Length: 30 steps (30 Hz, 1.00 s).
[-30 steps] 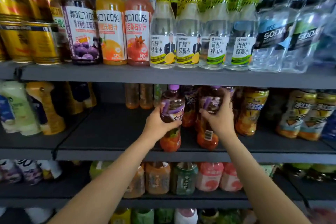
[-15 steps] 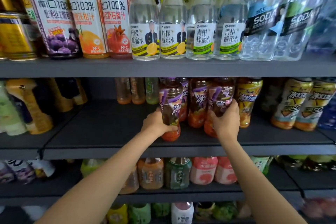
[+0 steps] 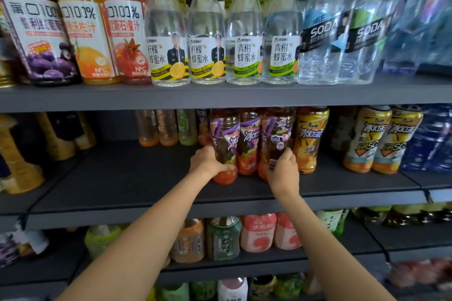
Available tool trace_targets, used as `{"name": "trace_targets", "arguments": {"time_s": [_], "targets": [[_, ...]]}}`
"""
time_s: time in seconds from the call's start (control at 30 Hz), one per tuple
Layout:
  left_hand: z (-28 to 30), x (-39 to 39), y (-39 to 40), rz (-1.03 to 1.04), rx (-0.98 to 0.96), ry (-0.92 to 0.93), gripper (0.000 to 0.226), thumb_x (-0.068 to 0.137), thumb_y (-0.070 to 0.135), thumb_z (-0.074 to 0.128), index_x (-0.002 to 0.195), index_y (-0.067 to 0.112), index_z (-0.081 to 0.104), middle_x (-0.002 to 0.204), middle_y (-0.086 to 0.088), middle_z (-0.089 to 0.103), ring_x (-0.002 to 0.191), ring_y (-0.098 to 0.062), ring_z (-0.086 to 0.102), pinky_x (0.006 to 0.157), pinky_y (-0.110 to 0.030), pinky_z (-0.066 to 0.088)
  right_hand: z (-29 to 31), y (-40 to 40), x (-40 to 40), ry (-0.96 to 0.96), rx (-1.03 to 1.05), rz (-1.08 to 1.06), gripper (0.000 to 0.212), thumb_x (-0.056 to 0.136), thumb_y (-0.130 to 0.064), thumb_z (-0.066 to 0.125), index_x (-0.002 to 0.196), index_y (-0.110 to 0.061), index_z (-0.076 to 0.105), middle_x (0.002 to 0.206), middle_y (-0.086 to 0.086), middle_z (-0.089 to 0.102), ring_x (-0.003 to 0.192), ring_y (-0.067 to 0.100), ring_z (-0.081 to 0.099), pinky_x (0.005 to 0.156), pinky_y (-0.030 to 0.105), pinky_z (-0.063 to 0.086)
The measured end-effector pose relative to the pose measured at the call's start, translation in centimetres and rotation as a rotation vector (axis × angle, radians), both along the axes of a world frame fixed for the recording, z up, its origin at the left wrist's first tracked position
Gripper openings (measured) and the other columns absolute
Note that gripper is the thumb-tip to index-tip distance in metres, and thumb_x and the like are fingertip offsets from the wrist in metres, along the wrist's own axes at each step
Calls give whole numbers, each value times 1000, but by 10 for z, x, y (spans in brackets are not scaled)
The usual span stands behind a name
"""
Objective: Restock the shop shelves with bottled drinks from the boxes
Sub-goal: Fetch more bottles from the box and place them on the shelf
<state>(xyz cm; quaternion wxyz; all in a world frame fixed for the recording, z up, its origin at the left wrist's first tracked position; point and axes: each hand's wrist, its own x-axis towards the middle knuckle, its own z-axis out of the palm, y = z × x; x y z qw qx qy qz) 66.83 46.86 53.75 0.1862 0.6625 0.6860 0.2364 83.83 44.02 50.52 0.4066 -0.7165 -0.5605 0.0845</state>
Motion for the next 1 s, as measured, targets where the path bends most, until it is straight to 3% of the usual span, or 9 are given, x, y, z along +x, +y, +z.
{"name": "trace_targets", "arguments": {"time_s": [0.13, 0.23, 0.33, 0.43, 0.53, 0.6, 0.73, 0.9, 1.0], "targets": [[-3, 8, -6, 57, 37, -7, 69, 70, 43, 77, 124, 13, 47, 127, -9, 56, 117, -29, 52, 90, -35, 44, 4, 3, -11, 3, -28, -83, 52, 91, -16, 57, 130, 4, 29, 129, 19, 41, 119, 35, 42, 87, 39, 44], [-10, 17, -21, 101, 103, -55, 68, 77, 36, 72, 129, 10, 37, 129, -13, 51, 119, -31, 50, 92, -37, 42, 6, -4, -19, 70, -51, -121, 60, 92, -17, 56, 138, 2, 22, 135, 20, 33, 122, 37, 38, 91, 41, 41], [-21, 16, -39, 87, 240, -266, 54, 82, 21, 67, 127, 10, 38, 125, -10, 48, 116, -27, 51, 91, -34, 42, 12, -23, -36, 95, 182, -157, 65, 83, -8, 62, 138, 1, 28, 136, 21, 31, 119, 38, 39, 93, 46, 40], [-33, -8, -60, 27, 458, -361, 45, 83, 7, 62, 124, 9, 44, 122, -7, 47, 116, -22, 48, 97, -35, 44, 19, -40, -69, 51, 515, 5, 51, 77, 2, 58, 126, 1, 43, 129, 22, 38, 115, 37, 44, 94, 48, 44], [-48, -57, -92, 116, 590, -275, 40, 84, 3, 57, 121, 7, 47, 119, -8, 47, 115, -21, 43, 96, -31, 39, 22, -53, -117, 88, 561, 203, 45, 78, 3, 56, 122, -1, 45, 127, 18, 38, 115, 30, 45, 95, 39, 45], [-61, -103, -122, 206, 622, -234, 35, 84, 3, 56, 117, 9, 47, 115, -6, 45, 112, -19, 42, 90, -24, 35, 19, -64, -158, 73, 557, 343, 39, 81, 3, 54, 119, -2, 46, 123, 17, 39, 110, 29, 49, 88, 33, 47], [-103, -221, -196, 423, 505, -143, 29, 87, 7, 53, 115, 11, 48, 115, -4, 43, 107, -21, 45, 85, -29, 40, 4, -97, -258, -24, 316, 647, 32, 88, -4, 52, 120, -5, 47, 121, 11, 40, 92, 25, 55, 70, 31, 46], [-166, -366, -319, 659, 31, -58, 29, 92, 20, 50, 117, 8, 44, 118, -9, 44, 111, -29, 49, 87, -35, 44, -38, -161, -403, -374, -98, 1083, 35, 92, -15, 50, 126, -8, 42, 126, 12, 42, 106, 30, 53, 83, 33, 41], [-204, -437, -408, 649, -209, -132, 18, 91, 21, 53, 104, 18, 41, 104, -6, 53, 109, -27, 54, 81, -25, 41, -73, -215, -489, -567, -385, 1358, 36, 92, -18, 51, 127, -11, 42, 125, 11, 44, 111, 29, 49, 85, 31, 39]]}}
